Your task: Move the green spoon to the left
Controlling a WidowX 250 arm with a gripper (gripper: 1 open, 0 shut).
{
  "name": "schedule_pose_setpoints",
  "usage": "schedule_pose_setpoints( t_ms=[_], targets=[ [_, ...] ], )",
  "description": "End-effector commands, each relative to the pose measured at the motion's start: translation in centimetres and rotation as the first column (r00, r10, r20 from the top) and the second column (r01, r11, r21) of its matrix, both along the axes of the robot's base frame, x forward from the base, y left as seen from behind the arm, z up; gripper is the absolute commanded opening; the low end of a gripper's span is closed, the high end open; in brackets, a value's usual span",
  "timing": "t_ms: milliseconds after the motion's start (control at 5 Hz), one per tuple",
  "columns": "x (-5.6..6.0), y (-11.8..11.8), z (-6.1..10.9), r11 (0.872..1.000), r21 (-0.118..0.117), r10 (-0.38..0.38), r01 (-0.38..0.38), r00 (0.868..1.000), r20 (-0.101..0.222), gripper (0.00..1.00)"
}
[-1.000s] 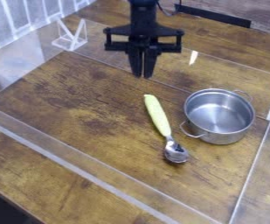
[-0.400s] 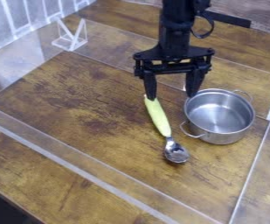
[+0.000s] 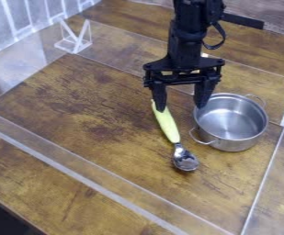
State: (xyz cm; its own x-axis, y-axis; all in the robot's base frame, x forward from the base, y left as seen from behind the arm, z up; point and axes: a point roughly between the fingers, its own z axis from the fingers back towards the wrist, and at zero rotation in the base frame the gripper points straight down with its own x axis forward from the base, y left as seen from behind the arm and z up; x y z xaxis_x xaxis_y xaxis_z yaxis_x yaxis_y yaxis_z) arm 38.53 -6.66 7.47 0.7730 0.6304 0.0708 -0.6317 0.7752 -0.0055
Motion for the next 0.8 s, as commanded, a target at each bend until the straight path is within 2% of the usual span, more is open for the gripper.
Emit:
schedule_pose_setpoints(
  t_ms=[0, 200, 600],
  targets=[
    [1.0, 0.8, 1.6, 1.000, 0.002, -0.002, 0.002, 0.999, 0.048, 1.00],
    [0.9, 1.2, 0.9, 1.000, 0.010, -0.011, 0.011, 0.999, 0.033, 1.00],
    [-0.5, 2.3, -1.2, 0.992, 0.018, 0.124, -0.124, 0.992, 0.000, 1.00]
  ],
)
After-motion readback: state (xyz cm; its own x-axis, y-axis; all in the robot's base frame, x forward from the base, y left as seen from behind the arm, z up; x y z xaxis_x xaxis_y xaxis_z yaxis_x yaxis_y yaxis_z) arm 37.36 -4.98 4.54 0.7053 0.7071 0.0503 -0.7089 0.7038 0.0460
